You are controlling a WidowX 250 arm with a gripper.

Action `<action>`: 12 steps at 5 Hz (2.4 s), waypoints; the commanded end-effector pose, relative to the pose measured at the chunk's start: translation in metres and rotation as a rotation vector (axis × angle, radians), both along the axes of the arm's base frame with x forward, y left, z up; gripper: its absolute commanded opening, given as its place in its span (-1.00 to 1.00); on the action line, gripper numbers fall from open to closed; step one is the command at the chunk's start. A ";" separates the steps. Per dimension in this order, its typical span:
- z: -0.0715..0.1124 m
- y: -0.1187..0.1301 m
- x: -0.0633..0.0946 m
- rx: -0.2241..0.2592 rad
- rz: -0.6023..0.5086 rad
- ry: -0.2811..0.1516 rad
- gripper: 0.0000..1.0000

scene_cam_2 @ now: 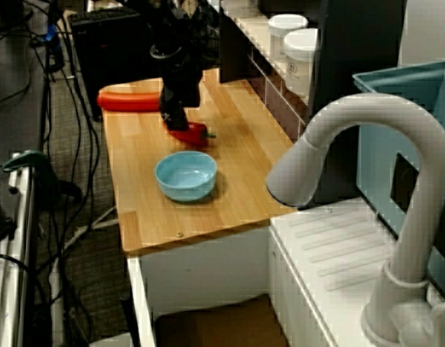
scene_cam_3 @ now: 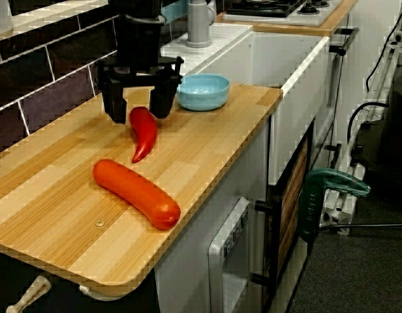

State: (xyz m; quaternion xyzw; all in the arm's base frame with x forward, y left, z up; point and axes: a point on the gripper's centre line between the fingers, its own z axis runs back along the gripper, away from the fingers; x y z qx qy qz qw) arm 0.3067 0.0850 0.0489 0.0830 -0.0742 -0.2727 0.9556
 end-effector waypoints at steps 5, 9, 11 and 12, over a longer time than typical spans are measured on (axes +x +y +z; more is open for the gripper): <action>0.031 -0.004 0.000 -0.007 0.014 -0.052 -1.00; 0.111 -0.054 -0.027 -0.123 -0.061 -0.033 -1.00; 0.086 -0.106 -0.031 0.077 -0.041 -0.064 -1.00; 0.072 -0.110 -0.031 0.104 -0.041 -0.050 -1.00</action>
